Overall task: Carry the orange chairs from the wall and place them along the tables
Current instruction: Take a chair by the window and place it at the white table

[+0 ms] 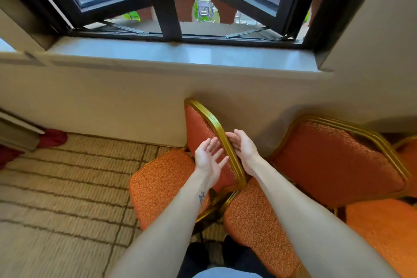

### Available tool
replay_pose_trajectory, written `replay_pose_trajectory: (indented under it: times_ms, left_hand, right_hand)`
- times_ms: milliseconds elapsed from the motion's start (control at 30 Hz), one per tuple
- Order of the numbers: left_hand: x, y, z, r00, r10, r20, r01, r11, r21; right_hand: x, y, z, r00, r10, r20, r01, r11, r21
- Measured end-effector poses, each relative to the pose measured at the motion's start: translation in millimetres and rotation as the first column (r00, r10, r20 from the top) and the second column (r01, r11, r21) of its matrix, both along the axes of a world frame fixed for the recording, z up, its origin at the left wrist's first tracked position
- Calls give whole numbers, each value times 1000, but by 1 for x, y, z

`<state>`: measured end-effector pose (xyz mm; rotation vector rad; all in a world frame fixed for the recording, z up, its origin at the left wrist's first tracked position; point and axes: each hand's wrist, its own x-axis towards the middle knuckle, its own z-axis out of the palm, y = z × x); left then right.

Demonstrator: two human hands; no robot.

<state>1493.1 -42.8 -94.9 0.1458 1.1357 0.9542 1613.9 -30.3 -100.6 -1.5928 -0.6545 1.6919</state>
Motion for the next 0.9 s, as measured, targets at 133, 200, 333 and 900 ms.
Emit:
replay_pose_trajectory:
  times_ms: [133, 200, 333, 900]
  left_hand:
    - [-2, 4, -4, 994, -2, -112, 10, 997, 73]
    - [-8, 4, -5, 980, 31, -195, -14, 996, 89]
    - [-28, 1, -1, 938, 136, -320, -104, 988, 116]
    - [-169, -64, 39, 629, 472, -618, -399, 878, 265]
  right_hand:
    - [-4, 4, 5, 1000, -5, 11, 5, 999, 32]
    - [-10, 6, 8, 999, 47, 17, -47, 998, 46]
    - [-30, 13, 19, 975, 218, 40, -221, 971, 90]
    - [-210, 10, 56, 802, 592, 80, -589, 761, 274]
